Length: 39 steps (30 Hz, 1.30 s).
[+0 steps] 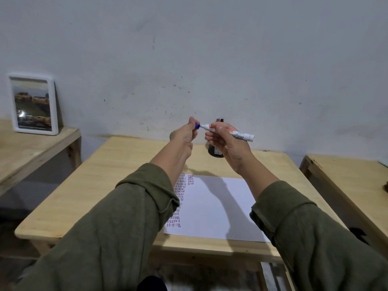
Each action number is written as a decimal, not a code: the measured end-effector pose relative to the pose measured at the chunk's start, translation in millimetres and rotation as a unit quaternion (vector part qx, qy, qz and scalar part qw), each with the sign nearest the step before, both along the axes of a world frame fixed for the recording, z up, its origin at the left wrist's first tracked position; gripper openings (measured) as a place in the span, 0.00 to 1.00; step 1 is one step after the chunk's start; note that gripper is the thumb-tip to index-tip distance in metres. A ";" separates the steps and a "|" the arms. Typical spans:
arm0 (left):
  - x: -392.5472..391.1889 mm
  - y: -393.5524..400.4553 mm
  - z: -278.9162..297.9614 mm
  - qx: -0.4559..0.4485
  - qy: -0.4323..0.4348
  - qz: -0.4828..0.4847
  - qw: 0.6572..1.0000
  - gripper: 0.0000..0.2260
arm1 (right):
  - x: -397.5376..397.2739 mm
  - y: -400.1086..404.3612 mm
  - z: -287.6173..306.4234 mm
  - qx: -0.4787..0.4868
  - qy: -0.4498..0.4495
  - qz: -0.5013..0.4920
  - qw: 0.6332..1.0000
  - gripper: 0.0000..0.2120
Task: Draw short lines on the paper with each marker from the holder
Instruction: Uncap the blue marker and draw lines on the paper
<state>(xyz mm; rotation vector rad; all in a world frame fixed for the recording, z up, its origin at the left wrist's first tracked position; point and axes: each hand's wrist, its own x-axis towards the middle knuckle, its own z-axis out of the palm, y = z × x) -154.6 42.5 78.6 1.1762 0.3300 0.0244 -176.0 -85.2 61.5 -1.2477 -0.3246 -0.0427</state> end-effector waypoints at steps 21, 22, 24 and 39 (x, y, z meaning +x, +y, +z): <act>1.9 64.5 -127.5 0.514 0.075 0.037 0.854 0.05 | 11.5 -13.9 -74.7 -0.083 0.154 -0.057 0.983 0.12; 2.3 63.9 -129.3 0.519 0.074 0.038 0.851 0.06 | 13.3 -14.7 -77.3 -0.079 0.157 -0.056 0.983 0.12; 2.9 63.4 -133.1 0.526 0.069 0.043 0.847 0.07 | 15.9 -15.6 -80.9 -0.075 0.167 -0.059 0.981 0.09; -18.2 84.5 -160.7 0.669 -0.002 -0.034 0.743 0.44 | 8.8 9.2 -110.4 -0.086 0.214 -0.088 0.969 0.07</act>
